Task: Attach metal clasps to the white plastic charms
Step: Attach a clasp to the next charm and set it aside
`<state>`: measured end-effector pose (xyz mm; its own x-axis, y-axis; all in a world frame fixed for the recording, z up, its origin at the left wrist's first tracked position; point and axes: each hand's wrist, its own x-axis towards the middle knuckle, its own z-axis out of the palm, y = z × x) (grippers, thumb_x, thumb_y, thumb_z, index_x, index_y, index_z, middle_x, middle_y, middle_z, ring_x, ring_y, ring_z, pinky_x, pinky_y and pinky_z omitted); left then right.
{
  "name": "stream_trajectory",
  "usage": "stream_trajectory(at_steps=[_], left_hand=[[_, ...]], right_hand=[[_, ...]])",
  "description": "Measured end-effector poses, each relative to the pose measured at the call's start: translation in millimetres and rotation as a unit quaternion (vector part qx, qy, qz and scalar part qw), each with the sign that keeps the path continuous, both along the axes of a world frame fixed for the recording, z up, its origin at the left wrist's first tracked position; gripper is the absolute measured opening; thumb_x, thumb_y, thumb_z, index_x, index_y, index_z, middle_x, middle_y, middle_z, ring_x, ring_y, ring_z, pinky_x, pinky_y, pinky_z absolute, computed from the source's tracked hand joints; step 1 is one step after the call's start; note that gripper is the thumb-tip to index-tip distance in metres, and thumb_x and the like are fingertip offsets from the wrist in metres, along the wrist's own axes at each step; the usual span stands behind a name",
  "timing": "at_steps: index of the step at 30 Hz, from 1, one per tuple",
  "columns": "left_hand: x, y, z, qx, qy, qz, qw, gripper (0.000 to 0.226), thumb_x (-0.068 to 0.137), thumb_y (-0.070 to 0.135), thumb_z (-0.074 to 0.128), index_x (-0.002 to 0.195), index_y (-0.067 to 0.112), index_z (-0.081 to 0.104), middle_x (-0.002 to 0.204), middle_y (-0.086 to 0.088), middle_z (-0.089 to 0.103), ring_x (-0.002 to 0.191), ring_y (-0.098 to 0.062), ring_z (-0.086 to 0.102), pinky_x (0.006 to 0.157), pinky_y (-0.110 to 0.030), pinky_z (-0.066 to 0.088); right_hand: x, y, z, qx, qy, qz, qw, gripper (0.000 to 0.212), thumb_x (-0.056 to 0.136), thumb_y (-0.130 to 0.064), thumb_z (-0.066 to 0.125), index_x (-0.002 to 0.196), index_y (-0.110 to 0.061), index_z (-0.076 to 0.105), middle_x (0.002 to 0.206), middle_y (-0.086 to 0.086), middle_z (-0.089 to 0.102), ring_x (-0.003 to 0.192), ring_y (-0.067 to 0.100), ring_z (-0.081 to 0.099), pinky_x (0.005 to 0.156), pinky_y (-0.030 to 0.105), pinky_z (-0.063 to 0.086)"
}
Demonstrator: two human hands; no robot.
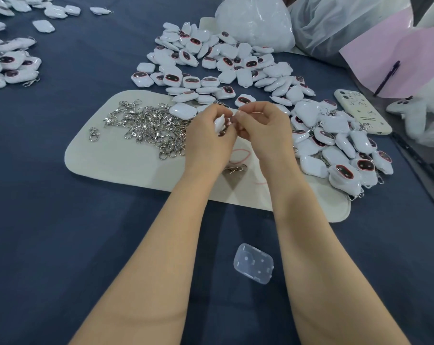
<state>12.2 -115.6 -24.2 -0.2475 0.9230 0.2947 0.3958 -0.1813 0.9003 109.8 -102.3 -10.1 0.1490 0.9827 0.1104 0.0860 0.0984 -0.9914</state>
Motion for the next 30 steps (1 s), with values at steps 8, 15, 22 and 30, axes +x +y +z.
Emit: stream_trajectory(at_steps=[8, 15, 22, 30], left_hand=[[-2.1, 0.2, -1.1, 0.031, 0.012, 0.023, 0.999, 0.008, 0.088, 0.01, 0.06, 0.089, 0.008, 0.067, 0.079, 0.007, 0.061, 0.076, -0.011, 0.056, 0.07, -0.019, 0.042], [-4.6, 4.7, -1.3, -0.028, -0.11, 0.021, 0.993, 0.019, 0.088, 0.011, 0.06, 0.075, 0.023, 0.057, 0.068, 0.012, 0.057, 0.063, -0.005, 0.052, 0.065, -0.021, 0.041], [-7.3, 5.9, 0.8, -0.069, -0.236, 0.009, 0.969, 0.013, 0.086, 0.011, 0.064, 0.077, 0.016, 0.057, 0.059, 0.001, 0.054, 0.051, -0.012, 0.047, 0.058, -0.026, 0.04], [-7.3, 5.6, 1.9, -0.078, -0.264, -0.002, 0.961, 0.02, 0.086, 0.012, 0.065, 0.067, 0.017, 0.062, 0.04, 0.01, 0.05, 0.038, -0.007, 0.042, 0.042, -0.017, 0.035]], right_hand=[[1.7, 0.1, 2.7, -0.042, 0.049, 0.012, 0.998, 0.011, 0.091, -0.004, 0.053, 0.09, -0.012, 0.06, 0.073, 0.004, 0.069, 0.065, 0.01, 0.067, 0.067, 0.019, 0.055], [-3.5, -1.0, 1.5, -0.037, 0.041, 0.031, 0.998, 0.018, 0.089, 0.001, 0.054, 0.084, -0.014, 0.062, 0.075, 0.002, 0.065, 0.062, 0.007, 0.059, 0.066, 0.017, 0.052], [-5.4, -2.7, -4.8, -0.032, 0.001, 0.091, 0.995, 0.019, 0.092, -0.006, 0.055, 0.091, -0.02, 0.067, 0.08, 0.0, 0.065, 0.076, 0.01, 0.059, 0.071, 0.024, 0.051], [-5.0, -3.5, -4.5, -0.005, -0.021, 0.072, 0.997, 0.013, 0.091, -0.007, 0.057, 0.087, -0.018, 0.065, 0.081, -0.001, 0.064, 0.076, 0.007, 0.057, 0.071, 0.019, 0.051]])
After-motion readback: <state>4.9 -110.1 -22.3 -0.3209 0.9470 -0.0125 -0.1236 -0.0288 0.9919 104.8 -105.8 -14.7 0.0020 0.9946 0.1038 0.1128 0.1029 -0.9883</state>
